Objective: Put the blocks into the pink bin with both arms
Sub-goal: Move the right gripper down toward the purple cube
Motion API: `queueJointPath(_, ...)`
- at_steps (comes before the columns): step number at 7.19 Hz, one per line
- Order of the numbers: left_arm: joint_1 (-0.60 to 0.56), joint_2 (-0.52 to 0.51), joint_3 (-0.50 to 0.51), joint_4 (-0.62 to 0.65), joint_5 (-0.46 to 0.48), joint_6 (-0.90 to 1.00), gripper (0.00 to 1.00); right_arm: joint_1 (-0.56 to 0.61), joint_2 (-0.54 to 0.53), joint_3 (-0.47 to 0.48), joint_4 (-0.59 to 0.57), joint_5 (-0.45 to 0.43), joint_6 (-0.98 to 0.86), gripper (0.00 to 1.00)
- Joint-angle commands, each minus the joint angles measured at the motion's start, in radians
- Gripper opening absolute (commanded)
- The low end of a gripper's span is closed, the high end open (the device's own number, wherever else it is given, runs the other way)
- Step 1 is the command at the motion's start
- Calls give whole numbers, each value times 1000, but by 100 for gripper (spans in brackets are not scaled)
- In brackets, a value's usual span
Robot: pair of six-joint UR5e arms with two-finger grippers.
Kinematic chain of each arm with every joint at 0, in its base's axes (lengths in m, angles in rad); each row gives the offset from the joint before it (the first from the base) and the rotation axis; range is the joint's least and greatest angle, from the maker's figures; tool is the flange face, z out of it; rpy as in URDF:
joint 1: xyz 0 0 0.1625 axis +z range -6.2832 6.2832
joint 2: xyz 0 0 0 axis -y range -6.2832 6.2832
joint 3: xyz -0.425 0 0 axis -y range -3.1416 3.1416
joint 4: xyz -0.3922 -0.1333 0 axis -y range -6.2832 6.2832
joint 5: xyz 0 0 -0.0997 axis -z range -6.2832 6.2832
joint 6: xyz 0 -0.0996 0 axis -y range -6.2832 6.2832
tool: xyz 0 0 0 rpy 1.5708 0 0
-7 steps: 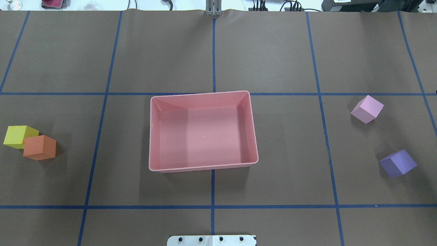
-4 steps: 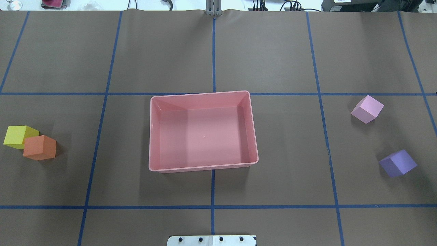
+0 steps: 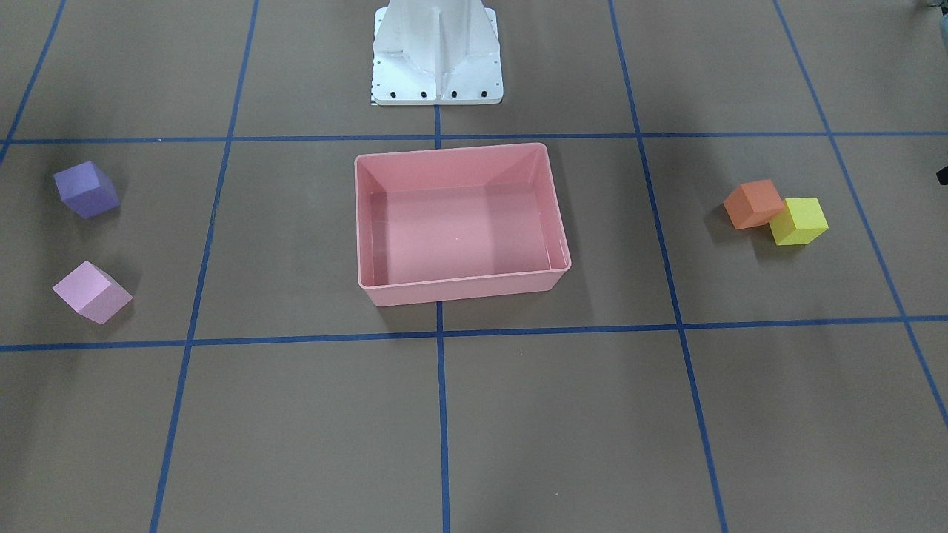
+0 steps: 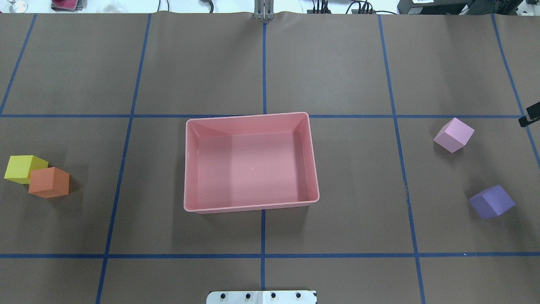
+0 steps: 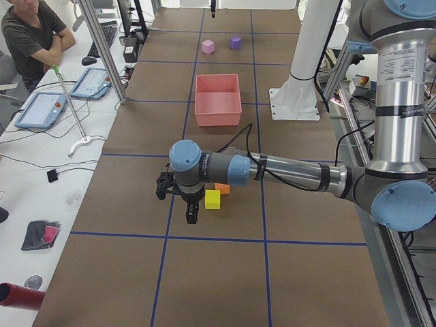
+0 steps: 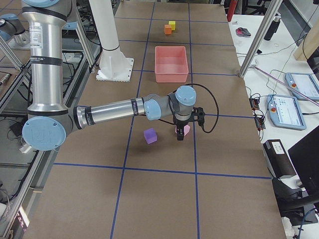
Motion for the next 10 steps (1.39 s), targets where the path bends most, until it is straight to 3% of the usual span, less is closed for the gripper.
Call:
queueJointPath(1,-1,-2,-4,-5,-2,-4,100,-76,-23,5,63,1,58,100)
queueJointPath(2,-1,0,-6,-5,-2,-5,100,-131,-83,23,157,-3,59,100)
queueJointPath(4,-1,0,-16,-5,-2,-5,100,-251,-251,23,454,-56,59,99)
queueJointPath(5,-1,0,-26,-5,-3,-5,100,-307,-261,23,477,-115,63,99)
queueJointPath(10,-1,0,-23,-5,-49,-7,100,-369,-261,14,477,-121,72,99)
